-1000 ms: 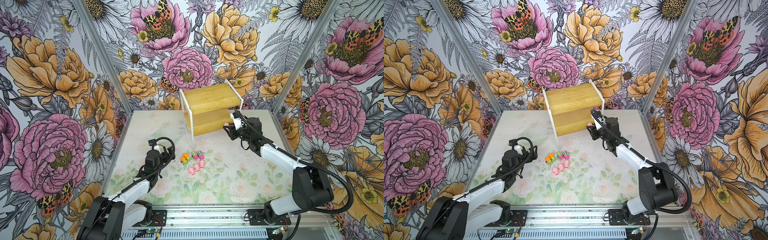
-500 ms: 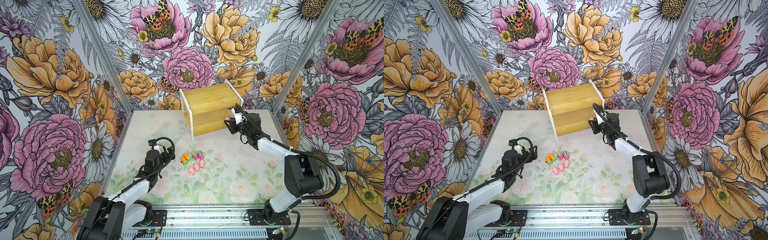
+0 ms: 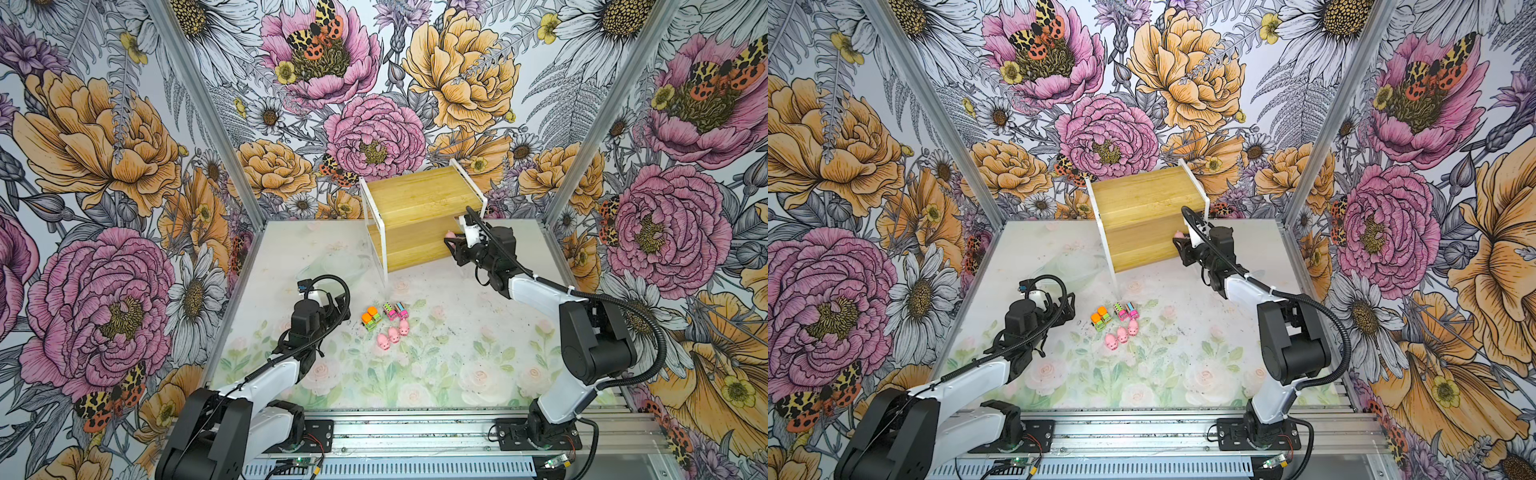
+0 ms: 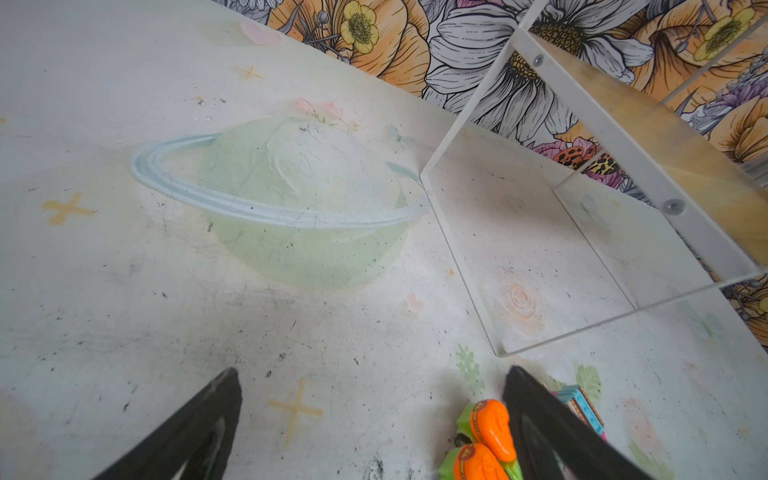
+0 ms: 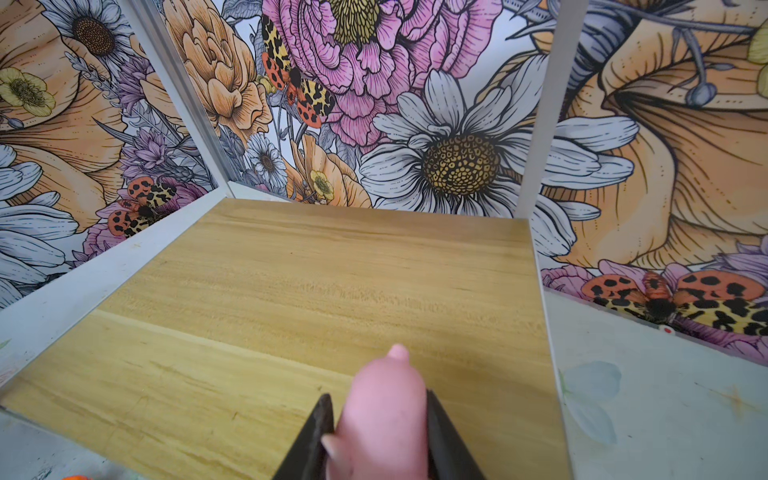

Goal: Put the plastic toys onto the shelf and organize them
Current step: 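Lower the pig onto the lower wooden shelf and open the right gripper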

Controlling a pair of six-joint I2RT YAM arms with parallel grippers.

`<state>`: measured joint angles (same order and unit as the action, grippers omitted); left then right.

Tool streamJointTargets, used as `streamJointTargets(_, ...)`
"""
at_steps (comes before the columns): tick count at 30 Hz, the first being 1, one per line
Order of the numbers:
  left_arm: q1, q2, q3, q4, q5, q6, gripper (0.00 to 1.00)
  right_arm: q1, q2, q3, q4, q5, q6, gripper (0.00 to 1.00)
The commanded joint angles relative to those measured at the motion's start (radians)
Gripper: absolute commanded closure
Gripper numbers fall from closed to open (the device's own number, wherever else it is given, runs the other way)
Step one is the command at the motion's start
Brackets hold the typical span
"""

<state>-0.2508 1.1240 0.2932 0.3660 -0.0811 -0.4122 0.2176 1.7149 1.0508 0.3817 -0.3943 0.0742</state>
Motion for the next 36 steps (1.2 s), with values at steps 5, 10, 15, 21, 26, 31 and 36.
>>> streamJointTargets(5,0.01,-0.006,-0.003,0.011,0.018,0.015,0.01,0.005,0.017,-0.048,0.106,0.024,0.011,0.65)
streamJointTargets(10,0.01,-0.008,-0.002,0.011,0.017,0.017,0.01,0.009,0.017,-0.064,0.115,0.038,0.001,0.65)
streamJointTargets(15,0.01,-0.007,-0.002,0.011,0.018,0.015,0.01,0.012,0.032,-0.06,0.116,0.048,0.0,0.63)
streamJointTargets(21,0.011,-0.01,-0.003,0.012,0.018,0.016,0.01,0.018,0.038,-0.054,0.106,0.073,-0.006,0.56)
streamJointTargets(26,0.012,-0.01,-0.003,0.012,0.023,0.016,0.01,0.023,0.026,-0.062,0.102,0.089,-0.01,0.51)
streamJointTargets(31,0.013,-0.014,-0.006,0.011,0.029,0.018,0.01,0.023,0.006,-0.076,0.102,0.111,-0.021,0.45)
streamJointTargets(36,0.016,-0.018,-0.009,0.015,0.029,0.016,0.01,0.023,-0.021,-0.1,0.104,0.136,-0.038,0.38)
